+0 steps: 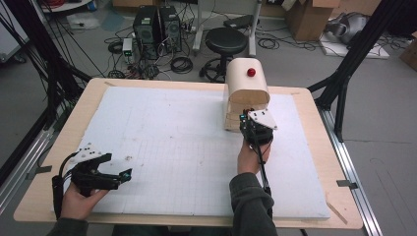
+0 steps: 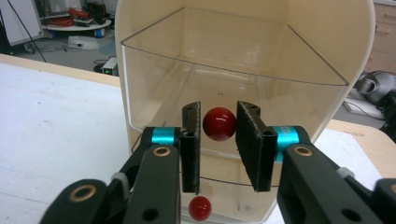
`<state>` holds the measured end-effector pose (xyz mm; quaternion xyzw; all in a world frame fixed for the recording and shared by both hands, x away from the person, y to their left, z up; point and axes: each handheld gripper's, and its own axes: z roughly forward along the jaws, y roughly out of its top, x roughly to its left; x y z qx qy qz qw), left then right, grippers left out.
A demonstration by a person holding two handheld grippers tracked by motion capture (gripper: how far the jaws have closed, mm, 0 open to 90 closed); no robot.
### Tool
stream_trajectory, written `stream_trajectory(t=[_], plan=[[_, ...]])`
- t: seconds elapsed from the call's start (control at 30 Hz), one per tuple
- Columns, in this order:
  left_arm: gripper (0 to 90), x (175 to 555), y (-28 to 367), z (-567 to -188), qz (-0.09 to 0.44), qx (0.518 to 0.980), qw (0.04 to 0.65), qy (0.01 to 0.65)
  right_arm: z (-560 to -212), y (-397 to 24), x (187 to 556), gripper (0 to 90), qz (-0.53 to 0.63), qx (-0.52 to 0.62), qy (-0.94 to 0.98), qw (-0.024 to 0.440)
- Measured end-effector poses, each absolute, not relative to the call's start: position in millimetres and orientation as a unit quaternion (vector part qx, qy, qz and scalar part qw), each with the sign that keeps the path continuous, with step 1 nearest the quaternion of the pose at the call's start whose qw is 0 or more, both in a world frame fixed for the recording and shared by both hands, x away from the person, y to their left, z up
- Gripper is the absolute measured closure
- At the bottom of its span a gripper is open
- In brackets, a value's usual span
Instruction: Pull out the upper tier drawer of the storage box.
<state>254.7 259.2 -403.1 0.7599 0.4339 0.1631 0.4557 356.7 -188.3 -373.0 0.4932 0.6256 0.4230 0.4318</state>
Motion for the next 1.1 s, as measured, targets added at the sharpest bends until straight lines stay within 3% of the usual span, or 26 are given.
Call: stream_trajectory(t=[1.1], plan=[[1.7,253.9,260.0,-402.2,0.166,0.758,0.457,0.434,-369.0,-198.5,349.3,72.8,0.440,0.498,0.633,0.398]])
